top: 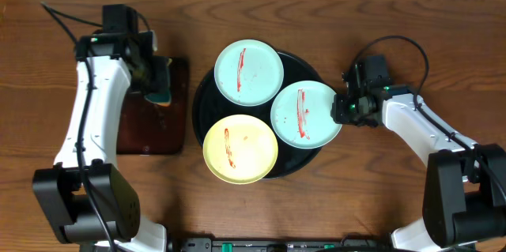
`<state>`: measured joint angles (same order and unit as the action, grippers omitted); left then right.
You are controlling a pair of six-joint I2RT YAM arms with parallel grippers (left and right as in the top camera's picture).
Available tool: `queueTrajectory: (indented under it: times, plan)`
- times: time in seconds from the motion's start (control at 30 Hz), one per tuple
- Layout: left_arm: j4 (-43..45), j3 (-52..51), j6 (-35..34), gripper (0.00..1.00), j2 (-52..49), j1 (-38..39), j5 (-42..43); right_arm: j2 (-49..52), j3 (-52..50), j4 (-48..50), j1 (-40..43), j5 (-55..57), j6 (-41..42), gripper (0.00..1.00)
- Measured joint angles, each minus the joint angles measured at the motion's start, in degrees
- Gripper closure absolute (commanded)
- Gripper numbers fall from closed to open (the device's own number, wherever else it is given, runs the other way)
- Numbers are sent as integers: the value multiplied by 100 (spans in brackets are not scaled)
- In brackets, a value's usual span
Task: Clean dirty plates on tray and stack at the side
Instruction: 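Carry the sponge with the left gripper over the right green plate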
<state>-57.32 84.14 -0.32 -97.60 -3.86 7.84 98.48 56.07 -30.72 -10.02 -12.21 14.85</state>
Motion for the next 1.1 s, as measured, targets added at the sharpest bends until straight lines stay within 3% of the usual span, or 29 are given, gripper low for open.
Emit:
queueTrajectory:
  times: [0.33, 0.77, 1.1]
  plan:
    - [103, 0, -411, 92, 0, 946, 605, 0, 2, -13, 4, -125, -7, 99]
    - [870, 0, -1298, 93, -66, 2398, 859, 0, 4, -129, 20, -216, 2, 99]
    - [1285, 0, -2009, 93, -988, 3187, 859, 0, 4, -138, 20, -234, 2, 99]
